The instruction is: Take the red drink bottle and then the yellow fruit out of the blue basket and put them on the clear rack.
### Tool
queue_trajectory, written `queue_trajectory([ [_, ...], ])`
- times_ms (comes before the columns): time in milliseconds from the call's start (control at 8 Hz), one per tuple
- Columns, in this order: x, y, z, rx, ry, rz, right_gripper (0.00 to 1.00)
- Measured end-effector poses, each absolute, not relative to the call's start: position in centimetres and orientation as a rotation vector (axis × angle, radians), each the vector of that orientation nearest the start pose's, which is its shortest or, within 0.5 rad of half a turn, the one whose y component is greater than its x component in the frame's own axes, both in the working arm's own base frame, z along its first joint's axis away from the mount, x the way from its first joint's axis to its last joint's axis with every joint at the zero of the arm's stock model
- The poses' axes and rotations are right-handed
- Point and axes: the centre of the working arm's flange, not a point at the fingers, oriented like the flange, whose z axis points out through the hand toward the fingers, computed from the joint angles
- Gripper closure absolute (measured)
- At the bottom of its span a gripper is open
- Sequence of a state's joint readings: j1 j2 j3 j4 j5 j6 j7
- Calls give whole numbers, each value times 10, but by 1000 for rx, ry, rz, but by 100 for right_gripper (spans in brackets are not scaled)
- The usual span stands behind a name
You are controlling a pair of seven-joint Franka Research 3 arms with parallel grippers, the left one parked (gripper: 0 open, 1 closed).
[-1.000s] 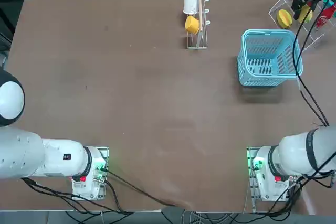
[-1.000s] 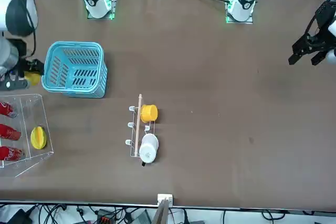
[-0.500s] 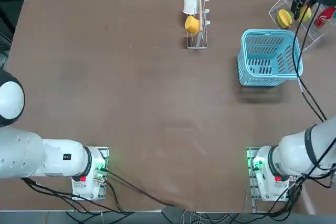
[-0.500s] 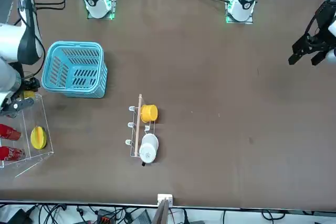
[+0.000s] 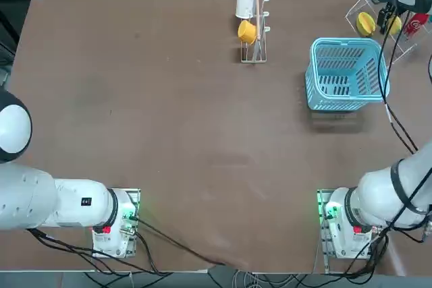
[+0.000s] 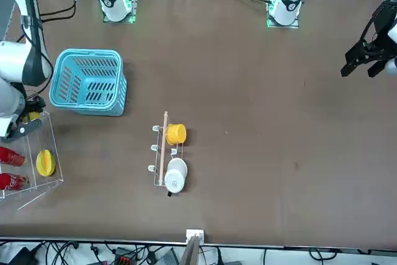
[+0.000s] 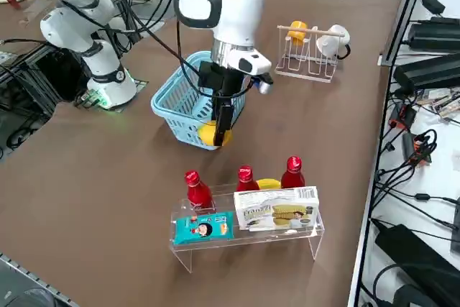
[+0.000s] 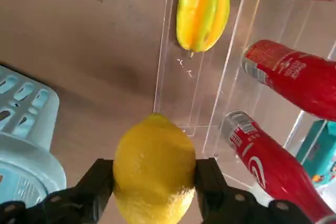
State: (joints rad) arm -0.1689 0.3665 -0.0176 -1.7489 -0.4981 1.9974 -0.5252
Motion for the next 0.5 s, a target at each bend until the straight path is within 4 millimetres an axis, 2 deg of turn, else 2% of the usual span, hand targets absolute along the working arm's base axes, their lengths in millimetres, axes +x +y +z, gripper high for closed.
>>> queue_trajectory([
  [250,624,-152,346,-3305,-1058,505,14],
  [375,625,-164,333,-3296,-1100,517,14],
  [500,626,-169,328,-3302,-1137,522,14],
])
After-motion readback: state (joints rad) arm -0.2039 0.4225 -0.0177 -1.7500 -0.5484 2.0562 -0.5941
